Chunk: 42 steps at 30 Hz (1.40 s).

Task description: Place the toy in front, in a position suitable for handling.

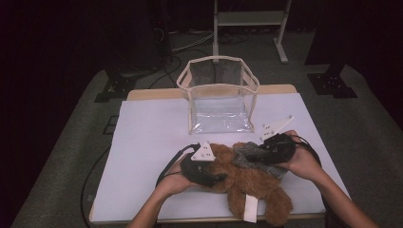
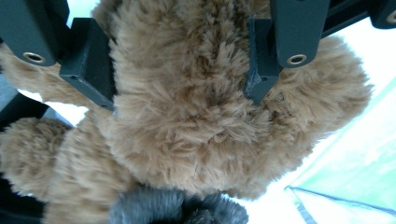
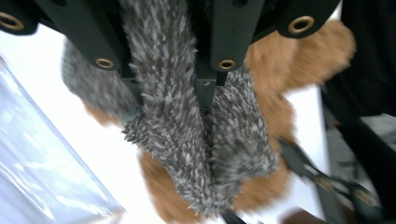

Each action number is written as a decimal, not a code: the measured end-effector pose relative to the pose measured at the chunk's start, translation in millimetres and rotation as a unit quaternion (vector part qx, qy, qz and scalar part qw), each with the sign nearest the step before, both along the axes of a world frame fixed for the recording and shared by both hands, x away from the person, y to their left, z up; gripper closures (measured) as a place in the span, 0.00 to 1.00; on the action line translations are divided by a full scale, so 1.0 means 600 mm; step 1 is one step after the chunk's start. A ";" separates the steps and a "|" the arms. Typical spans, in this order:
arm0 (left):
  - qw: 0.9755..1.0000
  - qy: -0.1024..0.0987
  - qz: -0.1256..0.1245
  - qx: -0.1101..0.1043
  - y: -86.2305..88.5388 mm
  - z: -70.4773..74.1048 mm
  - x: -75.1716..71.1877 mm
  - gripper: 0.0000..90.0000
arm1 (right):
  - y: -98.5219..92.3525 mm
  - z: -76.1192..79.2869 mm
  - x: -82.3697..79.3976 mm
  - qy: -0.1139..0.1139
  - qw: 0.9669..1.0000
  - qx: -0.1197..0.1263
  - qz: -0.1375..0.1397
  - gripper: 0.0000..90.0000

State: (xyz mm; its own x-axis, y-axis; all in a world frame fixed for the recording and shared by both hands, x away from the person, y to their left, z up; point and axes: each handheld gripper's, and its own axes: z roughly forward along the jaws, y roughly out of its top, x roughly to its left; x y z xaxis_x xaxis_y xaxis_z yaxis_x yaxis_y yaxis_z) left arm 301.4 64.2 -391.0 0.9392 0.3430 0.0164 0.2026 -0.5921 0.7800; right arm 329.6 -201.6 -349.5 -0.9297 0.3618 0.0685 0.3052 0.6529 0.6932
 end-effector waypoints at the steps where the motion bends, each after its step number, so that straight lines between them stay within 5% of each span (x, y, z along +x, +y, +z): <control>1: 1.000 -0.004 0.000 0.004 0.001 0.000 0.001 0.40 | 0.009 0.003 -0.004 -0.003 1.000 0.004 0.009 0.81; 7: 1.000 -0.008 0.009 0.012 0.021 0.002 0.004 0.37 | 0.033 0.004 -0.044 -0.014 0.999 0.002 0.036 0.81; 14: 1.000 -0.010 0.005 0.018 0.036 0.000 0.005 0.36 | -0.010 -0.003 -0.062 -0.004 1.000 0.023 0.008 0.81; 28: 0.999 -0.012 0.030 0.019 0.038 -0.005 0.017 0.38 | -0.101 -0.035 -0.155 -0.002 0.997 0.065 -0.039 0.80; 32: 0.999 -0.010 0.041 0.017 0.043 -0.005 0.022 0.38 | -0.130 -0.054 -0.180 0.001 0.996 0.060 -0.064 0.80; 39: 0.999 0.004 0.033 0.020 0.048 -0.004 0.022 0.37 | -0.123 -0.076 -0.172 0.001 0.996 0.056 -0.071 0.80; 42: 0.999 0.019 0.028 0.016 0.063 -0.010 0.020 0.37 | -0.113 -0.077 -0.138 -0.005 0.996 0.052 -0.070 0.81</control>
State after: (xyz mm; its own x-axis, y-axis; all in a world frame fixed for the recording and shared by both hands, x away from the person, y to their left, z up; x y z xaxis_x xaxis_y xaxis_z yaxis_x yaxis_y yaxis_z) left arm 313.6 102.3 -397.1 0.9188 0.3946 -0.0069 0.2651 -0.6042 0.7515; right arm 246.6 -269.4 -395.7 -0.8712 0.4798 0.1035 0.3814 0.5290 0.7581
